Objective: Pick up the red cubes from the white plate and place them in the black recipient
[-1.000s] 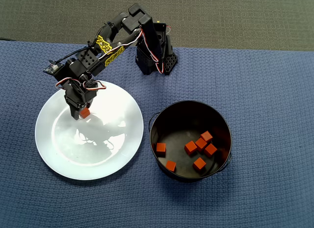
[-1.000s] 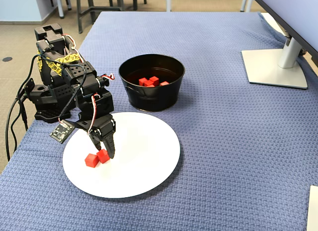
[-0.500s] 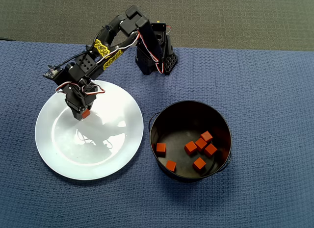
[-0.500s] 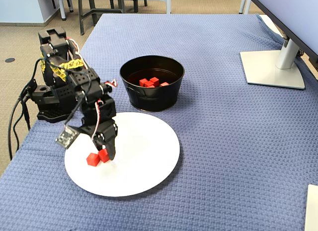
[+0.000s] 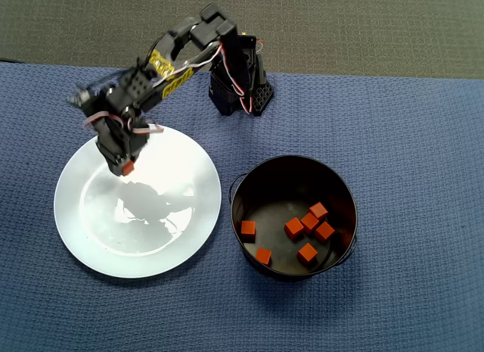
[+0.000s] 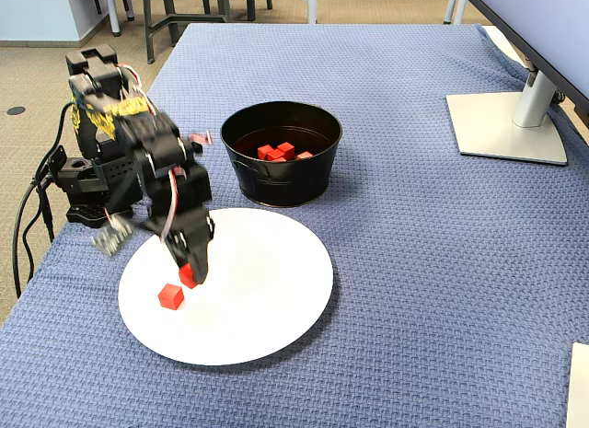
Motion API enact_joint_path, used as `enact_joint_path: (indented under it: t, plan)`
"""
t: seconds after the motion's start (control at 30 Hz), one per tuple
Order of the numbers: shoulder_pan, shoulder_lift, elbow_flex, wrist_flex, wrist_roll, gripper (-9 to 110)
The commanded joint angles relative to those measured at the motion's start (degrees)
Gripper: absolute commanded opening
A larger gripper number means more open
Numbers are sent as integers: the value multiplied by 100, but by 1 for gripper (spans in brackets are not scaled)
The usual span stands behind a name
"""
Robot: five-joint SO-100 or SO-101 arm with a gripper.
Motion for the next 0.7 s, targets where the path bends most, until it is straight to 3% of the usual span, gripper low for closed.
enact_joint_path:
  t: [0.0,0.17,0.47,0.5,0.57,0.67]
  plan:
    - [-466,1081,-1020,659,729,0]
    - [-1450,1872,-1230,861,1468,0]
    - [-4351,2215,-694,554,2856,0]
    - [-4702,2232,-659,589,2795,2]
    - [-5423,2320,-510,668,2312,22]
    - [-5748,2646,-369,729,2039,26]
